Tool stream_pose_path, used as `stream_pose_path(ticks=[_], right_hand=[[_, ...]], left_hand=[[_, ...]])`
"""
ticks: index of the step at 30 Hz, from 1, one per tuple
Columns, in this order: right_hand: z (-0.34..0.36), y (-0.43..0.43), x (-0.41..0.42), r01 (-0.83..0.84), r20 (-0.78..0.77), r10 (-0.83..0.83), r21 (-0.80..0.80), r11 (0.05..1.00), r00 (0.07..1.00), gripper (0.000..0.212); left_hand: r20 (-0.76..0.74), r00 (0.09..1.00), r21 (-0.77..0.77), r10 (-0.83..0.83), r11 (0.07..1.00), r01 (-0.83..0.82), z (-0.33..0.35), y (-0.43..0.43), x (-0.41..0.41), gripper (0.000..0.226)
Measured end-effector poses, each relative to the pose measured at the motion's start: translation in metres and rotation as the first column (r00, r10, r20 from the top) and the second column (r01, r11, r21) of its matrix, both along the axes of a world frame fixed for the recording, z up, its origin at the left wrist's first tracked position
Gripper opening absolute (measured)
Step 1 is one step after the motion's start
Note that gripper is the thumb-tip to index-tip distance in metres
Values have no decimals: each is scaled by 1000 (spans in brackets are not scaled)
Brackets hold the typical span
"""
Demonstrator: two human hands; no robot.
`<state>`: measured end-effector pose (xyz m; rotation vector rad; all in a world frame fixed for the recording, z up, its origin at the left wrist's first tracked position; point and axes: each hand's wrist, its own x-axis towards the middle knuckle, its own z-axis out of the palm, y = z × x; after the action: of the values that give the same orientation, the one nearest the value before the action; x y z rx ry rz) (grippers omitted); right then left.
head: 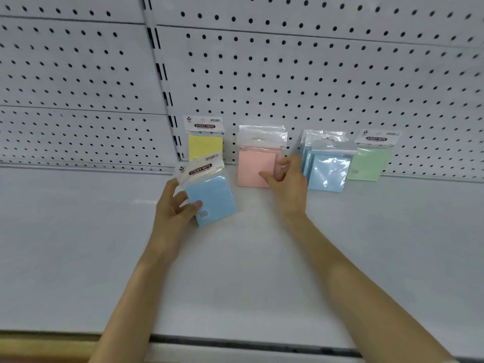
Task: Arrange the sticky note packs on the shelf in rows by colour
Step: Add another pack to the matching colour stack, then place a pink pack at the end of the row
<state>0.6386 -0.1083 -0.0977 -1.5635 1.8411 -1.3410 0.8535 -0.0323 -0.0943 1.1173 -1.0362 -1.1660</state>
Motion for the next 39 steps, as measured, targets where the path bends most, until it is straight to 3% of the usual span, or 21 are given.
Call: stream_pose_path(ticks=[3,5,8,10,16,22,26,33,36,39], right_hand=[[4,16,-2,-11,188,23,-68,998,982,20],[5,34,-7,-143,321,149,-42,989,935,13],[5,57,-19,-467,367,412,72,881,834,12],[8,64,-34,-518,357,456,100,849,815,22],[8,71,-93,-353,255,317,111,929,914,35],[4,61,-144,-32,163,23,58,998,986,34],[3,46,-149,57,136,-65,68,996,989,32],[-4,32,-146,220,34,-224,99,971,974,40],[-3,27,-145,216,108,-226,91,972,968,42],[-5,27,-145,179,163,-191,82,980,968,39]], left_hand=[[-34,999,4,22,1000,-22,1,3,-5,47],[-91,996,13,20,1000,-19,3,6,-16,43],[-74,995,12,-72,997,73,2,6,-44,43],[-26,992,5,-127,992,127,2,4,-68,43],[123,975,-67,-183,979,192,2,-10,-129,35],[432,902,-175,12,982,71,-3,-35,-141,53],[618,779,-237,104,970,58,-10,-55,-126,42],[675,720,-306,163,949,72,-22,-66,-122,39],[696,694,-306,184,951,54,-21,-65,-122,39],[770,599,-325,220,943,72,-16,-59,-124,39]])
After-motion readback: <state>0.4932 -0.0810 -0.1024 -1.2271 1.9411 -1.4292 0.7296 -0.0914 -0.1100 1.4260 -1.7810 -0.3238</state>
